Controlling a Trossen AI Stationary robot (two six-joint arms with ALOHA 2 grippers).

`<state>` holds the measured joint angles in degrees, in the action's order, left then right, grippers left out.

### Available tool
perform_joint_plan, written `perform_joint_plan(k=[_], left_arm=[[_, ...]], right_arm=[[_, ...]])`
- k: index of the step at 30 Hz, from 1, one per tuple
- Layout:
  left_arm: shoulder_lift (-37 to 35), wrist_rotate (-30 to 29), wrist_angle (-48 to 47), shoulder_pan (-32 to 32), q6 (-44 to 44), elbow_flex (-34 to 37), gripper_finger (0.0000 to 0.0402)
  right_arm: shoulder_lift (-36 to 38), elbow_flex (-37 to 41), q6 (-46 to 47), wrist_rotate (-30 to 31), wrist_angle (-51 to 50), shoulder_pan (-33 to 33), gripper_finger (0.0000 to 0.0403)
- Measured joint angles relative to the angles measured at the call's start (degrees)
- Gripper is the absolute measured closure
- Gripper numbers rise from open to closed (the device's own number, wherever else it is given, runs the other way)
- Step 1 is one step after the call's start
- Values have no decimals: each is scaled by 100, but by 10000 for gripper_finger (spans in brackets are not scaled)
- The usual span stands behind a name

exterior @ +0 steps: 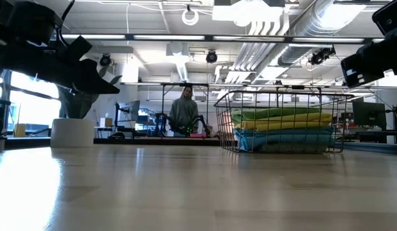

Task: Fold microfiber towels
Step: Return to Home Position

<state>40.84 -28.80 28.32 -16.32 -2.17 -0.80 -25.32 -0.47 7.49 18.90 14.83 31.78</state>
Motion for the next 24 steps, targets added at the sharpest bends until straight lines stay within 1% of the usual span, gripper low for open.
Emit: perform_joint_plan(k=[5, 9, 24], left_arm=[[0, 5, -2, 0, 0, 0, 362], [-120, 8, -20, 0, 0, -2, 362], [-1356, 22, -24, -208, 0, -2, 362]], right_arm=[[533, 0, 0, -2, -149, -52, 284], [995, 0, -1, -20, -250, -311, 284], [2333, 0, 0, 4, -282, -2109, 284]])
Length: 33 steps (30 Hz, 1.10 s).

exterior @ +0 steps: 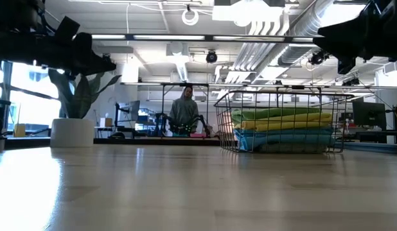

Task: Fold microfiber towels
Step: Return to Home Position

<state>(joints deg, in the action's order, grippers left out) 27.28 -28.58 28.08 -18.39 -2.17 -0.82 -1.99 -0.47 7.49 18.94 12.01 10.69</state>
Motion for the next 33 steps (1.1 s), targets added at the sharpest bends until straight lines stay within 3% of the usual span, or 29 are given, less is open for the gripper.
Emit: perform_joint_plan(k=[18, 33], left_arm=[[-1240, -20, 0, -137, 0, 0, 362], [-2208, -17, 0, -528, 0, 0, 362]], right_arm=[[182, 0, 0, -2, -354, -2304, 284], [182, 0, -1, -3, -836, -3773, 284]])
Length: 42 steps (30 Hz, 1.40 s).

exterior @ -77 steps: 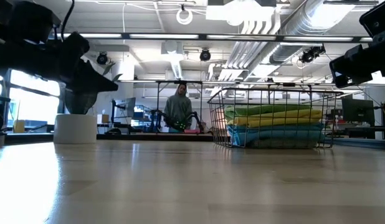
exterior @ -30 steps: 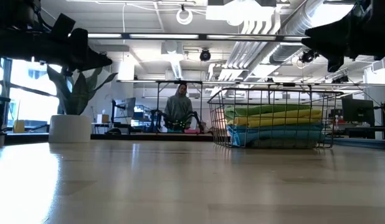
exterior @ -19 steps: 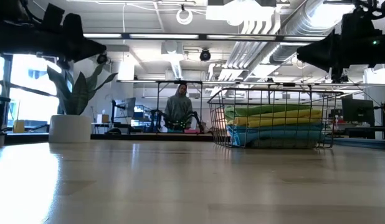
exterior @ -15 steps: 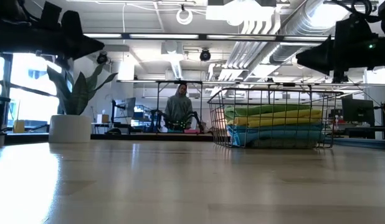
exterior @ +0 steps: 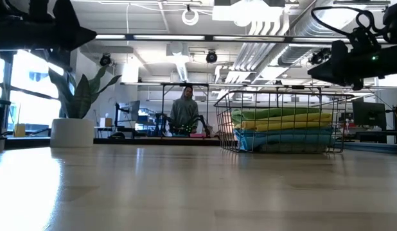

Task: Fold microfiber towels
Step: Return to Home Position

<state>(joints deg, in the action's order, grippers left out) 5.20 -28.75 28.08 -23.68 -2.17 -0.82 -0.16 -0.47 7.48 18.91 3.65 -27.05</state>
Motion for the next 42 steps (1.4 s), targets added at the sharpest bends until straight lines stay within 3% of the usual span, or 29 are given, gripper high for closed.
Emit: perform_joint_plan(k=[9, 21, 42], left_arm=[[-475, -9, 0, 2, 0, 0, 362], [-497, -17, 0, 2, 0, -2, 362], [-497, -17, 0, 2, 0, -2, 362]], right_arm=[[0, 0, 1, 0, 0, -630, 284], [-2, 0, 1, 1, 1, -1158, 284], [-13, 0, -1, -1, 1, -1198, 284]])
